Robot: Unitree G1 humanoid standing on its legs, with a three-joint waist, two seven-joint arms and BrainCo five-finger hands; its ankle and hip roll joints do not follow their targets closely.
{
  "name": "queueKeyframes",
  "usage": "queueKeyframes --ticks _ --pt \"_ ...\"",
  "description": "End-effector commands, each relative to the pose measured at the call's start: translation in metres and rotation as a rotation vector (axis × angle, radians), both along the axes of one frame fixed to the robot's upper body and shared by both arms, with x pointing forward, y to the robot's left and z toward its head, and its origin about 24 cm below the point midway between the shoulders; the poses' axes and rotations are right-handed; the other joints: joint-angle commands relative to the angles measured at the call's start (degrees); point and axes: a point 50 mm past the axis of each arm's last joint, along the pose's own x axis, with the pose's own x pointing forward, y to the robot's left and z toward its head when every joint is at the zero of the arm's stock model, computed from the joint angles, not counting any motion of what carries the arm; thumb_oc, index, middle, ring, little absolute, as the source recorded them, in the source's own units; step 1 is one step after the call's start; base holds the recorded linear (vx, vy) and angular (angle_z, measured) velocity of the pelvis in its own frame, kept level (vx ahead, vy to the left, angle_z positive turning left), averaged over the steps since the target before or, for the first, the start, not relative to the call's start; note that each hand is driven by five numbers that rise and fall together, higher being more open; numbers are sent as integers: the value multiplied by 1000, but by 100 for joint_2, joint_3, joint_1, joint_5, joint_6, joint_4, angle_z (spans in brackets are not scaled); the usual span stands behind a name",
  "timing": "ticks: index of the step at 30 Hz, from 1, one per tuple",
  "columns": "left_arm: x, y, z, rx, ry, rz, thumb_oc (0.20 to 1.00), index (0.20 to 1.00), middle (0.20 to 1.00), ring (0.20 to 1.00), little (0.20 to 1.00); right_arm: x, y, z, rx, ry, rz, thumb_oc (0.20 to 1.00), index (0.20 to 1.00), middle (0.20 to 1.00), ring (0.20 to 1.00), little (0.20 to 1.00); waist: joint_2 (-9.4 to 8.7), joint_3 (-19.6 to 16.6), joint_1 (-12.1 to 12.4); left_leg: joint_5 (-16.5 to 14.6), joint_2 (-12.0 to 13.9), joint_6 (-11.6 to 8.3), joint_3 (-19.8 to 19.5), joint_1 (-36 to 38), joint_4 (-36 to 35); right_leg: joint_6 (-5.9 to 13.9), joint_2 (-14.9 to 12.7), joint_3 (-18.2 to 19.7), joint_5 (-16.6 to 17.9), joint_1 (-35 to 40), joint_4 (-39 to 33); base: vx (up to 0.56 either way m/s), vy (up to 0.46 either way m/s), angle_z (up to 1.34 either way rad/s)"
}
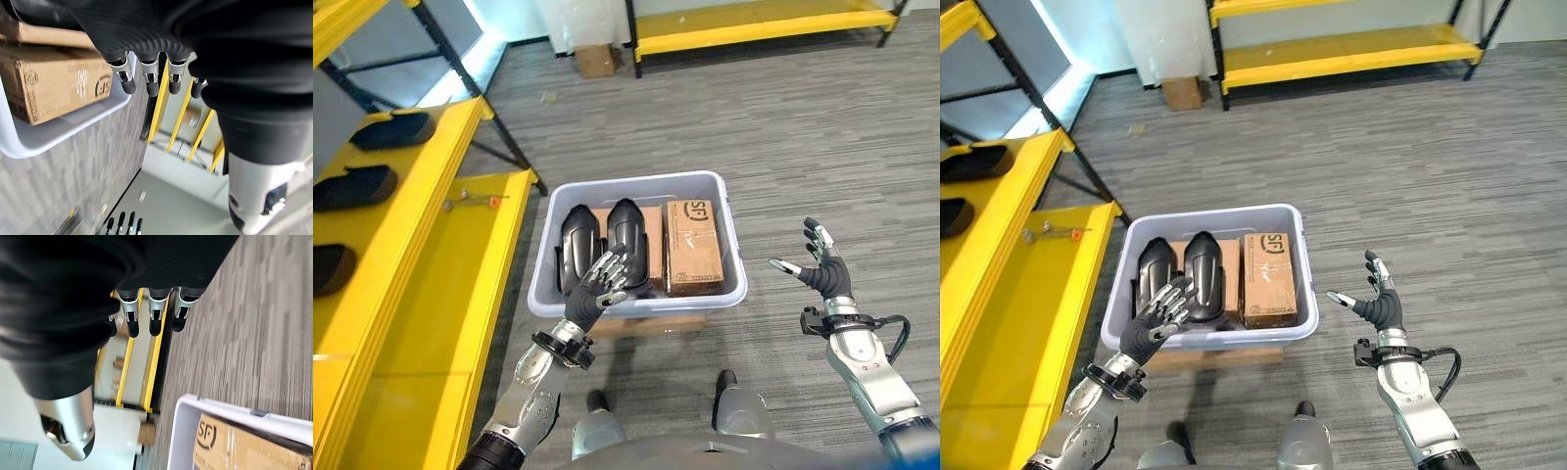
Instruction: Move parts from the plastic box to the shelf.
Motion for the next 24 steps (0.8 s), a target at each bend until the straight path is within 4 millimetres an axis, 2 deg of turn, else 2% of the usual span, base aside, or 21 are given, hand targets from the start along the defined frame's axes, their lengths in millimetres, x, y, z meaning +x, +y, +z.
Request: queueKeyframes --ticks 1,2,4,7,12,18,22,24 --pt "0 8 20 60 -102 -2 1000 1000 1000 1000 1000 12 27 24 47 -135 140 1000 1000 1000 1000 1000 -247 37 123 -61 -148 63 -366 60 18 151 -22 410 387 508 -550 205 177 -1" --pt "-5 14 19 55 -86 37 1000 1000 1000 1000 1000 11 39 21 95 -106 201 1000 1000 1000 1000 1000 -304 30 209 -154 -235 141 -333 122 -50 281 -117 396 513 517 -719 148 78 -10" --pt "-7 16 19 56 -87 50 1000 1000 1000 1000 1000 12 42 22 125 -121 218 1000 1000 1000 1000 1000 -356 40 283 -191 -251 168 -323 71 -37 311 -145 344 531 524 -793 83 4 -10" --pt "-8 17 22 66 -104 76 1000 1000 1000 1000 1000 15 49 26 158 -143 241 1000 1000 1000 1000 1000 -401 93 395 -202 -249 166 -390 -73 12 303 -143 291 508 481 -815 1 -43 3" --pt "4 11 33 24 -127 127 1000 1000 1000 1000 1000 35 71 44 146 -243 299 1000 1000 1000 1000 1000 -376 389 703 -105 -223 111 -720 -666 215 181 -103 136 365 207 -668 -108 -40 16" --pt "17 5 53 154 -270 129 1000 1000 1000 1000 1000 58 72 68 106 -351 235 1000 1000 1000 1000 1000 -281 800 1007 4 -221 55 -948 -1194 419 58 -81 -30 273 -72 -521 -126 -24 19" --pt "22 3 60 137 -287 158 1000 1000 1000 1000 1000 70 67 75 23 -384 110 1000 1000 1000 1000 1000 -212 972 1048 14 -220 50 -981 -1351 517 -2 -66 -73 211 -190 -390 -48 28 10" --pt "25 5 61 140 -273 247 1000 1000 1000 1000 1000 77 69 76 3 -378 78 1000 1000 1000 1000 1000 -174 1079 1075 13 -239 58 -1015 -1467 579 -50 -46 -70 140 -280 -280 -47 40 3"
